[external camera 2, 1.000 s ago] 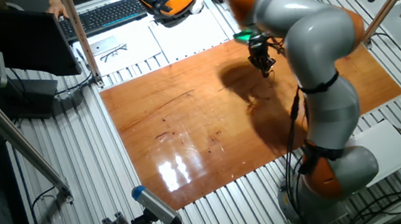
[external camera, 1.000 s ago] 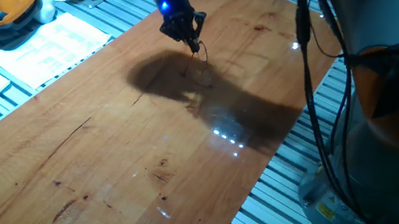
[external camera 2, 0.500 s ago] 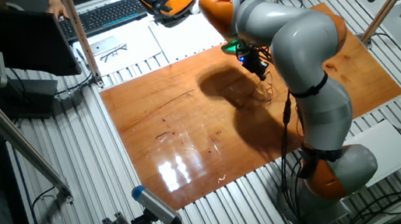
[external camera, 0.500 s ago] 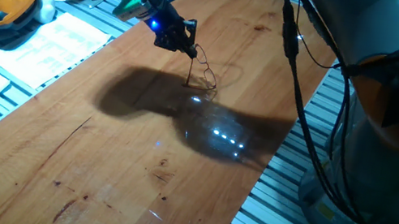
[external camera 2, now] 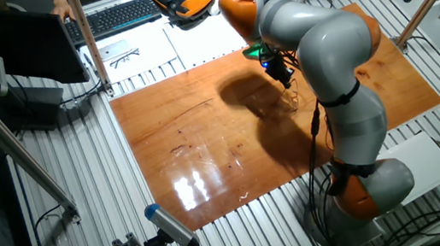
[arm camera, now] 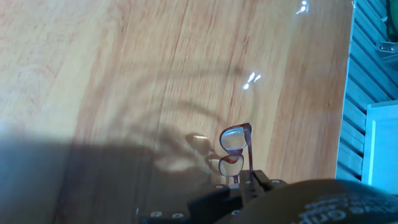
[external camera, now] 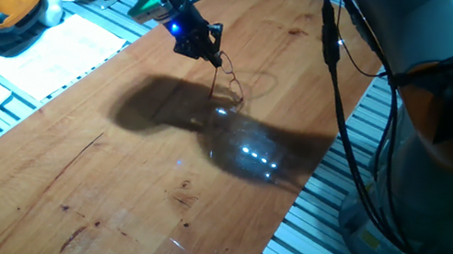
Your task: Unfold the leg of the glasses (with one hand)
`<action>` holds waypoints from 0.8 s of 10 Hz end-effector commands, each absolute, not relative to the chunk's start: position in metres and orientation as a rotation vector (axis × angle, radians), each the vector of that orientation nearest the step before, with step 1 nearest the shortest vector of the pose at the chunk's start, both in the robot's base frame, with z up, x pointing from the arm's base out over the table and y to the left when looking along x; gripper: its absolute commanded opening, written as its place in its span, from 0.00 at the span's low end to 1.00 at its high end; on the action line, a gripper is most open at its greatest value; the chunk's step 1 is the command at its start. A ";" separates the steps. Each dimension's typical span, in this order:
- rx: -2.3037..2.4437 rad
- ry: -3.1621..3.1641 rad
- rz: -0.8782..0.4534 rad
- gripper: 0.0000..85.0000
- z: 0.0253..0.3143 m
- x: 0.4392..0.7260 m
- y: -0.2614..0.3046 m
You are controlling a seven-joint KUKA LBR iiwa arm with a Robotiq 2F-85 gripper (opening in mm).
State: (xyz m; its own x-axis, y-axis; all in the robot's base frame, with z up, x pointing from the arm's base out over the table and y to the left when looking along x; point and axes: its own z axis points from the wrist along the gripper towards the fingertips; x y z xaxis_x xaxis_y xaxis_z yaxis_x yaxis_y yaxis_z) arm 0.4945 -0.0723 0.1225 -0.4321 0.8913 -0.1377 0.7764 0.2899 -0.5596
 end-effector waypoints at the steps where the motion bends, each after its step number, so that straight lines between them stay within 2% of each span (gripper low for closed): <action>1: -1.574 -2.352 0.844 0.00 0.119 0.496 -0.069; 3: -1.631 -2.349 0.844 0.00 0.115 0.499 -0.066; 4: -1.651 -2.349 0.848 0.20 0.115 0.501 -0.065; 5: -1.679 -2.348 0.848 0.20 0.115 0.502 -0.063; 6: -1.702 -2.346 0.838 0.40 0.115 0.502 -0.061; 8: -1.728 -2.352 0.821 0.40 0.115 0.503 -0.060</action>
State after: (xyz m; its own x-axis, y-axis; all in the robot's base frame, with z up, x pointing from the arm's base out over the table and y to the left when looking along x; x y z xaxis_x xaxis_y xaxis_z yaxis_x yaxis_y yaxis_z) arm 0.5028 -0.0601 0.1154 -0.3468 0.9110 -0.2231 0.8521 0.2066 -0.4809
